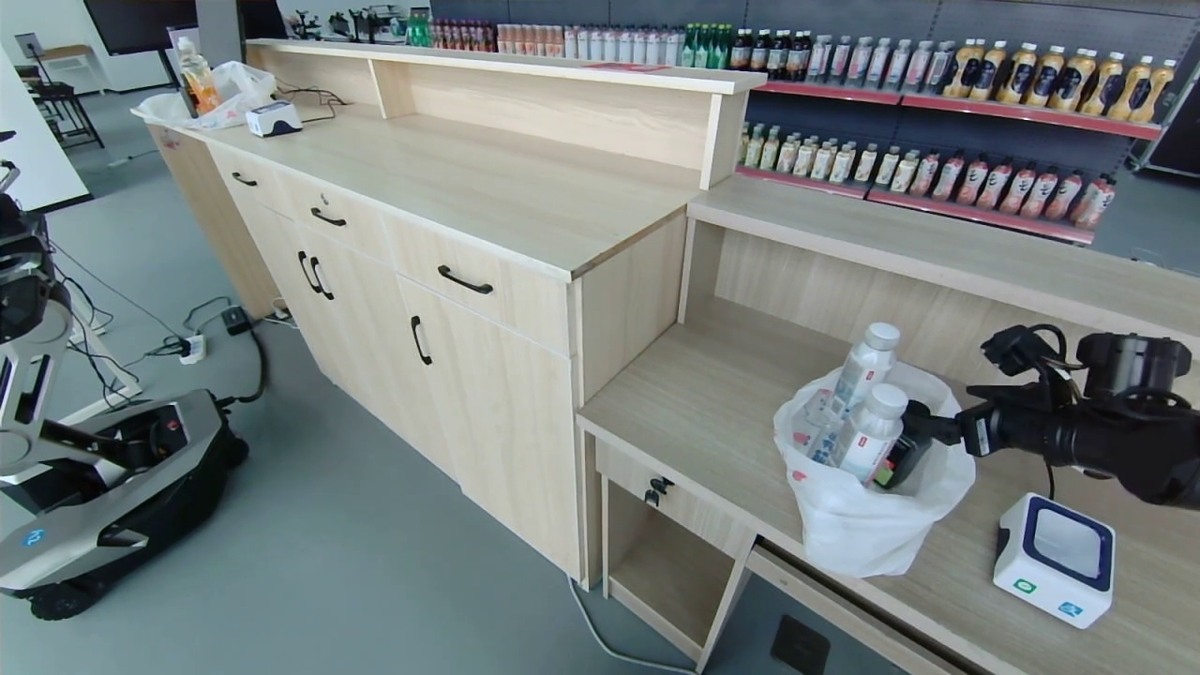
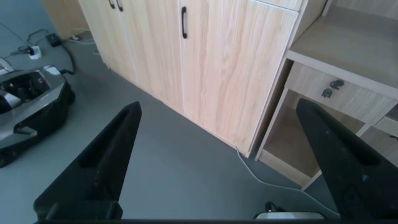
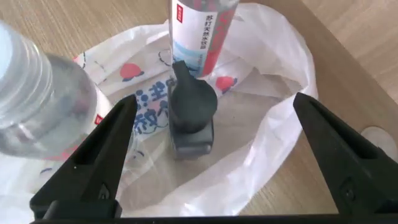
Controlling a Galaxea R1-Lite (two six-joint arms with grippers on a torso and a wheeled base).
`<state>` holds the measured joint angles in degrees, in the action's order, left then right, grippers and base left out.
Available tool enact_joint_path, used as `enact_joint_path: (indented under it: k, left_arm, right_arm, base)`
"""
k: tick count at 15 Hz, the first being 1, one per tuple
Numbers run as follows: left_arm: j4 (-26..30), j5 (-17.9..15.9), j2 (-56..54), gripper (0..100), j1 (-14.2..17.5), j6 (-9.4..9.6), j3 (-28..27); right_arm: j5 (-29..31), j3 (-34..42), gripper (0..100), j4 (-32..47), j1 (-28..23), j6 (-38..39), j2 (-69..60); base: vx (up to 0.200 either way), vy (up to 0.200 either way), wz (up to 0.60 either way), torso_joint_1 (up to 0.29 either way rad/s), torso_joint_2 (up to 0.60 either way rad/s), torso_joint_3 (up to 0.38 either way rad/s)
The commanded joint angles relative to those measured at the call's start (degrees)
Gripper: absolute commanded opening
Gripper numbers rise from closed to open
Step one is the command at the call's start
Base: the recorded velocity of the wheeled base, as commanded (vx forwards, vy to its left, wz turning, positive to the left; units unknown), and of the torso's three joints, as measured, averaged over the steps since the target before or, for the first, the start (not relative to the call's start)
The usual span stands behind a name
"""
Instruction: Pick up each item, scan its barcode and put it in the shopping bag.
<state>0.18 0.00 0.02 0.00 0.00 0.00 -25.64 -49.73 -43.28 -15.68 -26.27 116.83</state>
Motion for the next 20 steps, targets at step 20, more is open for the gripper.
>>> enact_joint_path:
  k: [20]
  left_arm:
    - [0.0, 0.0, 0.0, 100, 0.0, 0.0, 0.0]
  right_arm:
    - [23.9, 14.0, 100, 40.5, -4.8, 11.4, -68.3]
  base:
    - [0.0, 0.0, -0.45, 0.002, 0.0, 0.001]
